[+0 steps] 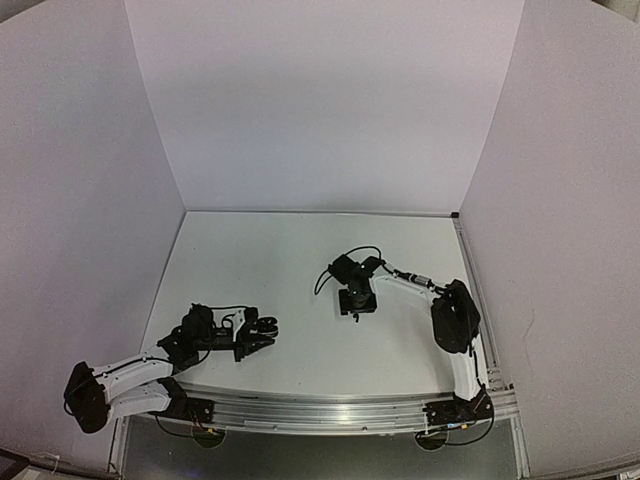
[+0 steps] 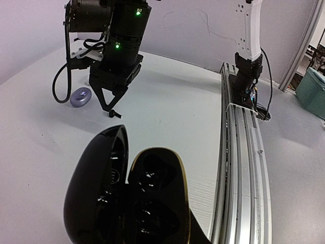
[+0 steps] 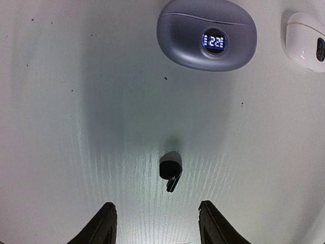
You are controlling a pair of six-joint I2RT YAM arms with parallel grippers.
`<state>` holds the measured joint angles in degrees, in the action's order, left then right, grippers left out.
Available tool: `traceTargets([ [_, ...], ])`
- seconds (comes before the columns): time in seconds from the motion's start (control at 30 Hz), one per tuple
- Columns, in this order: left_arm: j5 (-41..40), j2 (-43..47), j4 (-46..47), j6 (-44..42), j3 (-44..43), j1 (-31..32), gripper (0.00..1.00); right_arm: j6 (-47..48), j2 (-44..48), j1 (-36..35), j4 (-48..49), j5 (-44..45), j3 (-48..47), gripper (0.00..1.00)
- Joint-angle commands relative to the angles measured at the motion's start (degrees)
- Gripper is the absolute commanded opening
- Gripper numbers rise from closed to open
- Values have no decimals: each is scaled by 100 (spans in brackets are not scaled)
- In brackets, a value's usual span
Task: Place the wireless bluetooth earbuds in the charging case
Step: Pick up the right earbud from the center of the board.
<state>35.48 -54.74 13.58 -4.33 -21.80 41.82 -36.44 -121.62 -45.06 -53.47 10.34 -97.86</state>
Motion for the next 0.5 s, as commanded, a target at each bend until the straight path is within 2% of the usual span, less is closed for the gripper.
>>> traceTargets([
  [0.0,-117,72,652,85,47,1,0,102,-215,-32,-406,103,-277,50],
  [0.17,-128,94,686,97,91,-3,0,256,-647,-21,-417,61,-584,39],
  [0.47,-169,77,633,124,40,-5,0,307,-862,72,-439,173,-612,38],
])
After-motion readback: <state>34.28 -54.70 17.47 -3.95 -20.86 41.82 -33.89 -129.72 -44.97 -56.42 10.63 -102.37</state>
